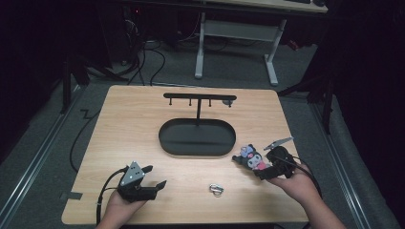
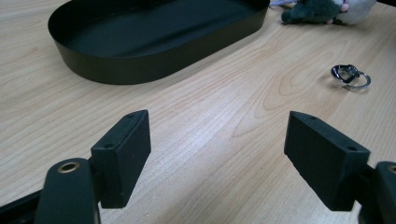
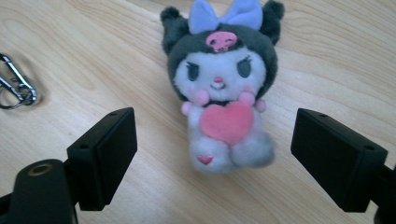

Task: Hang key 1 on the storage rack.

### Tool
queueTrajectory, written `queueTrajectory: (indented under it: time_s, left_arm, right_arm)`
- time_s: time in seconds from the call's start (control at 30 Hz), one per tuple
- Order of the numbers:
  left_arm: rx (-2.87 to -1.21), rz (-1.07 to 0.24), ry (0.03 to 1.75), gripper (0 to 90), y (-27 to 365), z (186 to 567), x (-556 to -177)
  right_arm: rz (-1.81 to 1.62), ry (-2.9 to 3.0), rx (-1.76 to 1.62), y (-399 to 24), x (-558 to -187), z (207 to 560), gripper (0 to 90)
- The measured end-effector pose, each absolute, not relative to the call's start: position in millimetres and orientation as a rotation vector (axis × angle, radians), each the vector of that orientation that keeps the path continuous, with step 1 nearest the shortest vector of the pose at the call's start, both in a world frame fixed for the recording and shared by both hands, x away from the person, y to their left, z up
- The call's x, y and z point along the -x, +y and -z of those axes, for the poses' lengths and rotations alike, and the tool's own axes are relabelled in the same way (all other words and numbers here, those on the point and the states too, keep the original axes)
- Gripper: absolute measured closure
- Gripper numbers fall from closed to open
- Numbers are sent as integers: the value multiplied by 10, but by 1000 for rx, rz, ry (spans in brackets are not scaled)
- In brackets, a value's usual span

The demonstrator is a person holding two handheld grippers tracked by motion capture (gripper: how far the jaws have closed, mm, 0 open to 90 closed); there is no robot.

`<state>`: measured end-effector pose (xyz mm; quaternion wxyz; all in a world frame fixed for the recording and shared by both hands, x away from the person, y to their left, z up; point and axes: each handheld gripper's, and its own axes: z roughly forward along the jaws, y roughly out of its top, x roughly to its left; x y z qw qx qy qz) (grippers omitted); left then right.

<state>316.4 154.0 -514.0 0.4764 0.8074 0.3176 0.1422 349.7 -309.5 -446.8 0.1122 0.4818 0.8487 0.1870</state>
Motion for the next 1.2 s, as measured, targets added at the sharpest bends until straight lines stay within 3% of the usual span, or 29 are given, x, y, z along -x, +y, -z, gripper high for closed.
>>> queueTrajectory:
  time_s: [0.6, 0.77, 0.93, 1.2]
  left_arm:
    - [-1970, -348, 781, 228, 1544, 5146, -3159]
    - [-1980, -353, 769, 228, 1540, 5142, -3150]
    - [-1971, -352, 779, 228, 1554, 5142, -3155]
    - [-1959, -355, 781, 228, 1564, 5135, -3155]
  right_arm:
    - [-546, 2493, -1487, -3191, -3559, 4853, 166]
    - [-577, 2459, -1513, -3219, -3574, 4902, 251]
    - [-592, 2453, -1483, -3202, -3559, 4916, 440]
    - [-607, 2445, -1461, -3151, -3520, 4854, 485]
